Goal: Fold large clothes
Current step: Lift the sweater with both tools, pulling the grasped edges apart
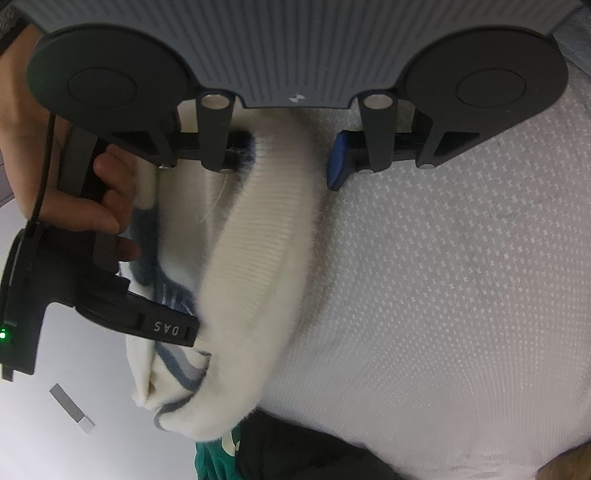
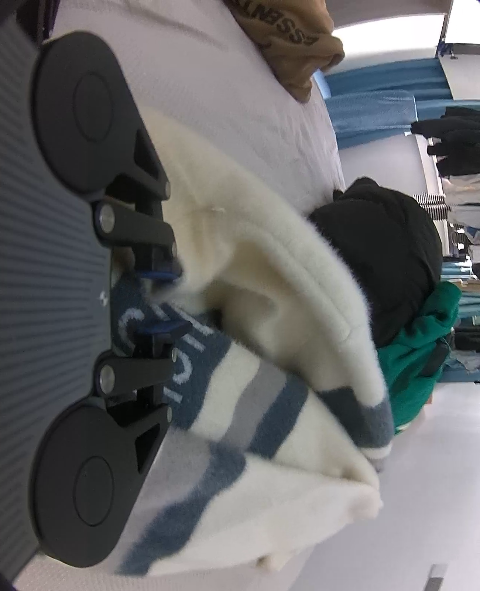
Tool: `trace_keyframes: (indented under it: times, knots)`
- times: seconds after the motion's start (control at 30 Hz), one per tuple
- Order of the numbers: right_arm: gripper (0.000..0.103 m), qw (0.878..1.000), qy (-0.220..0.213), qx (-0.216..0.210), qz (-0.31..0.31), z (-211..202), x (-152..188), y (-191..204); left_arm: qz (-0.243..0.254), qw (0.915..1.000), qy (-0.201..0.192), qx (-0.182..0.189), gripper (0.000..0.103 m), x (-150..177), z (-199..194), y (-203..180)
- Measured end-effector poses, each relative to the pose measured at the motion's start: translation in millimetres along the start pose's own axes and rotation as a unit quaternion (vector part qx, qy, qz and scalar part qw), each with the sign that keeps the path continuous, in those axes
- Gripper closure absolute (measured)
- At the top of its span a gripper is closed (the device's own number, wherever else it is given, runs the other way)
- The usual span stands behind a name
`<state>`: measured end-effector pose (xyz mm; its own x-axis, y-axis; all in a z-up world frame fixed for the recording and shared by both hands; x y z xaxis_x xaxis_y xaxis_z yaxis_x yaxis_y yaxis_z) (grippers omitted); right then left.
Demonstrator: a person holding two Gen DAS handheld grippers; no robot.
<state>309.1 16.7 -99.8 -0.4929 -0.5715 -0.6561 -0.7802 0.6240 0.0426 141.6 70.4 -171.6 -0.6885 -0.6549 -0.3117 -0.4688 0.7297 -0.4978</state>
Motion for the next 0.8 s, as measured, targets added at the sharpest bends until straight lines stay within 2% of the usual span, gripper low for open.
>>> trace_keyframes:
  times: [0.17,0.27,0.33,0.43,0.6,0.7,0.73,0.8]
  knots:
    - [0.075,1.0,0.006,-0.001,-0.009,15,-1,-1,-0.004,1.0,0.001,0.005,0.061,3,-3,-1]
    - [0.078,0.999,-0.009,0.027,-0.022,22,-8,3,-0.011,0.9998,-0.002,0.017,0.061,1,-1,0]
    - [0.089,0.998,-0.03,0.042,-0.032,19,-10,8,-0.02,0.9993,-0.006,0.031,0.061,-1,-1,0]
    - [0.093,0.993,-0.078,0.078,-0.036,0,-18,10,-0.023,0.9986,-0.014,0.046,0.061,-4,-2,0]
    - [0.096,0.982,-0.153,0.108,-0.03,-42,-35,10,0.003,0.9959,-0.017,0.089,0.055,-5,-4,-16]
    - [0.096,0.971,-0.186,0.145,-0.034,-63,-37,11,0.013,0.995,-0.024,0.096,0.055,-5,-6,-22]
    - [0.096,0.969,-0.192,0.151,-0.024,-69,-37,8,0.019,0.9949,-0.028,0.095,0.056,-5,-8,-24]
    - [0.096,0.966,-0.205,0.159,0.004,-83,-38,0,0.024,0.9936,-0.042,0.102,0.072,-6,-19,-27]
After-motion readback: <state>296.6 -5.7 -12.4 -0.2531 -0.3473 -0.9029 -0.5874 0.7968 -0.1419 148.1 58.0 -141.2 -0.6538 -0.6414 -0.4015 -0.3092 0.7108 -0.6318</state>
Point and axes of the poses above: each gripper's, at about its wrist camera, not at the fingertips, and z roughly the way its jaws point, y to its left, x to its underside, the point moved 9 cm from there along z, roughly the way its jaws point, and after that the axes turned 14 degrees about y, right-handed, at the moved point
